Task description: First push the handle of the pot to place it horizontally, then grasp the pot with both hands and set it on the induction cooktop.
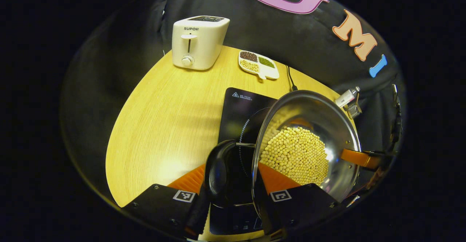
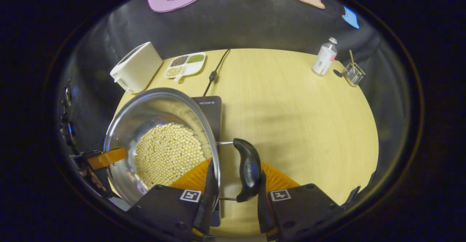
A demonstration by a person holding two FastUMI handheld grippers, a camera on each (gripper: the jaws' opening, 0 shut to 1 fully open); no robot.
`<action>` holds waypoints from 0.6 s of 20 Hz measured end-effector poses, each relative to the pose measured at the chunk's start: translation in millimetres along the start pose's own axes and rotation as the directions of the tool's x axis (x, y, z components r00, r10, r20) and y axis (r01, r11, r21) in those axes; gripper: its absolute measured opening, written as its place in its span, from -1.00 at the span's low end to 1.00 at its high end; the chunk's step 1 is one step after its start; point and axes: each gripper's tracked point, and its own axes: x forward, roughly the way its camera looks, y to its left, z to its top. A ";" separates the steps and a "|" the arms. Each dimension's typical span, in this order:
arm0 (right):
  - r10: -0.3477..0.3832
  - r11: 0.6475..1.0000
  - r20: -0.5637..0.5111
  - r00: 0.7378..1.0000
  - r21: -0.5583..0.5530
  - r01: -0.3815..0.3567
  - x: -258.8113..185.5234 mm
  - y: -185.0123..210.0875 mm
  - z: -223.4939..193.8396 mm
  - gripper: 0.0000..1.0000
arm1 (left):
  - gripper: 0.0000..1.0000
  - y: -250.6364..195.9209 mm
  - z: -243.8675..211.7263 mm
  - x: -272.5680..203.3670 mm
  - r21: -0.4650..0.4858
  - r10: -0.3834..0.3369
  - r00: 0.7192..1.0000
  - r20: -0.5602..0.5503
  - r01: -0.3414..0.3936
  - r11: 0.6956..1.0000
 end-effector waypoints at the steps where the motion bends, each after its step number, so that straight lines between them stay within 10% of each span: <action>1: 0.001 1.000 0.000 1.000 0.000 -0.001 1.7 2.1 0.2 -0.02 | 0.20 1.4 2.3 -1.8 0.005 0.001 1.000 0.005 -0.001 1.000; 12: 0.021 1.000 0.033 0.999 0.015 -0.021 19.1 17.0 7.5 -0.02 | 0.20 8.2 27.9 -8.6 0.066 -0.011 0.992 0.128 0.003 0.998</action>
